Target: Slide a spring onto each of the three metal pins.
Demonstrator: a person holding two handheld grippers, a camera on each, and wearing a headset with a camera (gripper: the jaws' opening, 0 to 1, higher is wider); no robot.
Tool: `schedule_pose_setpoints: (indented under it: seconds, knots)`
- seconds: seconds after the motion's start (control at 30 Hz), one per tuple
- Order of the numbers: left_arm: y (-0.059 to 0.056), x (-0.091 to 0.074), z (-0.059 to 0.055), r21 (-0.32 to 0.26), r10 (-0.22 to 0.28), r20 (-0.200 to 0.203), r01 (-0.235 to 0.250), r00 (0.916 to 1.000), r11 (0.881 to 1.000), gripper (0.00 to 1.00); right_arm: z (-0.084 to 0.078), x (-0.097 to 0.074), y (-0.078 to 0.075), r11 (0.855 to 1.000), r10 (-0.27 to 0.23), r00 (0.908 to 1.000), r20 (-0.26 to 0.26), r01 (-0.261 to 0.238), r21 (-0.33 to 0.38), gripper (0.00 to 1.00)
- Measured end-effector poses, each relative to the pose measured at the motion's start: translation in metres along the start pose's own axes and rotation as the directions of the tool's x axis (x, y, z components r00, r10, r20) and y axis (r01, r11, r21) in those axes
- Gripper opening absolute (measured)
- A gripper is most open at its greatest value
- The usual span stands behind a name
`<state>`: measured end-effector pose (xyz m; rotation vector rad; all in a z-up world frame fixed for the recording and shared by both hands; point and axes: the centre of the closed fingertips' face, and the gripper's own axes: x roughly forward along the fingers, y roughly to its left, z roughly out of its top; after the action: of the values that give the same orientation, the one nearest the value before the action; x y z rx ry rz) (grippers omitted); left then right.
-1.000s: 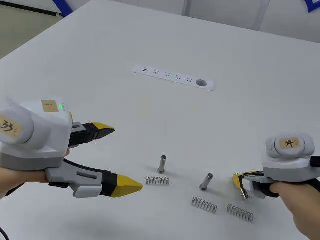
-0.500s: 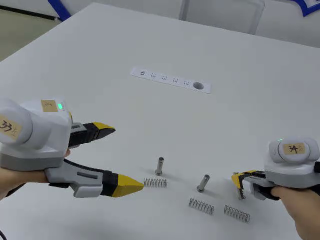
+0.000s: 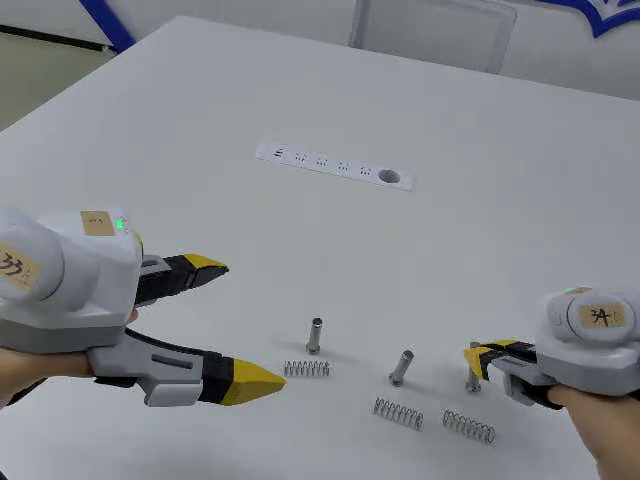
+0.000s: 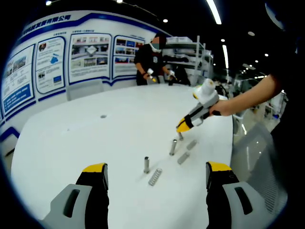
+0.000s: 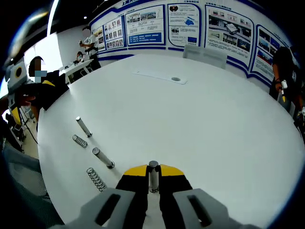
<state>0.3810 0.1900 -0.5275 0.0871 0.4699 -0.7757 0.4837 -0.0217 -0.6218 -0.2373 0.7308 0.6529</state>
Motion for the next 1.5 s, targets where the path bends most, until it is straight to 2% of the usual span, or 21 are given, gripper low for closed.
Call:
schedule_pose_setpoints:
  seconds: [0.13,0.27,0.4,0.47,0.67,0.73,0.87,1.1,1.2,1.3,1.43,1.5]
  knots:
    - [-0.002,0.001,0.002,0.006,-0.005,-0.004,0.005,1.0000,1.000,0.86,-0.002,-0.004,0.003,0.999,0.014,0.9980,0.062,-0.018,0.051,0.08]
    - [-0.003,0.002,0.000,0.013,-0.007,-0.016,0.007,0.9998,1.000,0.86,-0.005,-0.007,0.002,0.998,0.021,0.9946,0.102,-0.027,0.057,0.08]
    - [-0.005,0.003,0.001,0.012,-0.007,-0.020,0.007,0.9998,1.000,0.86,-0.007,-0.010,0.005,0.999,0.030,0.9871,0.157,-0.035,0.030,0.08]
    - [-0.006,0.004,0.001,0.015,-0.009,-0.025,0.009,0.9996,1.000,0.86,-0.007,-0.012,0.005,1.000,0.030,0.9819,0.187,-0.029,-0.009,0.08]
    - [-0.007,0.005,0.001,0.021,-0.008,-0.036,0.009,0.9993,1.000,0.86,-0.009,-0.014,0.000,0.999,0.027,0.9785,0.205,-0.017,-0.050,0.08]
    - [-0.008,0.006,0.001,0.016,-0.007,-0.034,0.008,0.9994,1.000,0.86,-0.010,-0.014,0.000,0.999,0.035,0.9757,0.216,-0.030,-0.024,0.08]
    - [-0.010,0.008,0.000,0.020,-0.011,-0.045,0.012,0.9989,1.000,0.86,-0.010,-0.016,0.001,1.000,0.025,0.9709,0.238,-0.024,-0.007,0.09]
    - [-0.014,0.010,-0.001,0.031,-0.015,-0.059,0.017,0.9981,0.999,0.86,-0.011,-0.016,0.003,1.000,0.009,0.9703,0.242,-0.005,-0.016,0.09]
    - [-0.016,0.010,-0.001,0.031,-0.018,-0.059,0.020,0.9981,0.999,0.86,-0.010,-0.017,-0.001,1.000,-0.002,0.9707,0.240,0.003,-0.003,0.12]
    - [-0.017,0.010,-0.001,0.037,-0.019,-0.063,0.021,0.9979,0.999,0.86,-0.001,-0.025,-0.001,0.999,0.002,0.9645,0.264,-0.013,0.039,0.16]
    - [-0.018,0.009,-0.001,0.039,-0.018,-0.062,0.020,0.9979,0.999,0.86,0.006,-0.037,0.003,0.999,0.038,0.9574,0.286,-0.046,0.023,0.18]
    - [-0.019,0.009,-0.001,0.039,-0.019,-0.062,0.022,0.9979,0.999,0.86,0.000,-0.041,0.006,0.996,0.089,0.9631,0.254,-0.081,-0.044,0.21]
